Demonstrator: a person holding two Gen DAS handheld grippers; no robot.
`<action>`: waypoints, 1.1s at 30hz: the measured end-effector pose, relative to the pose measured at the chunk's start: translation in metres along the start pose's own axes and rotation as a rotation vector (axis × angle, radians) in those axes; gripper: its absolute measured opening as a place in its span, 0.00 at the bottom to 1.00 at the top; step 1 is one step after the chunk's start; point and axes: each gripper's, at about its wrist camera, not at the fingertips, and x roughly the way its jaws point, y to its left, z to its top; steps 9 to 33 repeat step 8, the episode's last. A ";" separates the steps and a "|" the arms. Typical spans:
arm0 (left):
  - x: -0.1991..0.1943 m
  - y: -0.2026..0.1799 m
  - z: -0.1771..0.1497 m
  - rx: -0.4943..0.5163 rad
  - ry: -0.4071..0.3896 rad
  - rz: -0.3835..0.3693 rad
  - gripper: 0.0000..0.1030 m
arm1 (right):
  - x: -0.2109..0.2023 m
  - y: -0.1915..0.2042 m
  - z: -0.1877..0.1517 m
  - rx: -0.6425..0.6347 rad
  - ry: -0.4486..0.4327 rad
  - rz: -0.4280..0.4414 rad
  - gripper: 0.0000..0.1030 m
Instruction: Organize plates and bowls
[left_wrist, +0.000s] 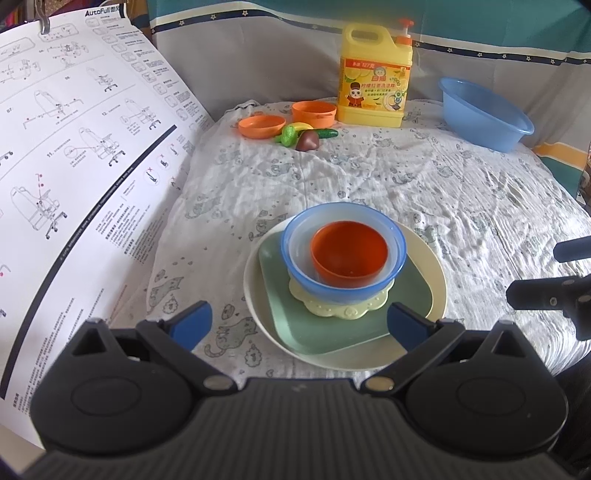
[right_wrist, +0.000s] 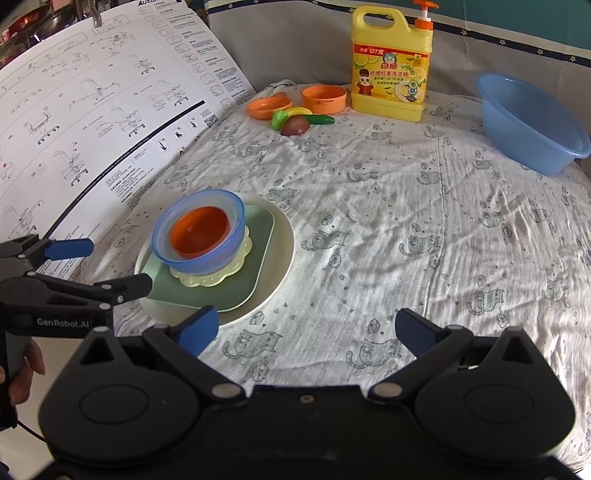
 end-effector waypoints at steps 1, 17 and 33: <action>-0.001 0.001 0.000 0.001 -0.001 0.000 1.00 | 0.000 0.000 0.000 -0.001 -0.001 0.000 1.00; -0.004 0.003 0.001 0.012 -0.006 0.001 1.00 | -0.002 0.002 0.000 -0.012 -0.006 -0.001 1.00; -0.004 0.003 0.001 0.012 -0.006 0.001 1.00 | -0.002 0.002 0.000 -0.012 -0.006 -0.001 1.00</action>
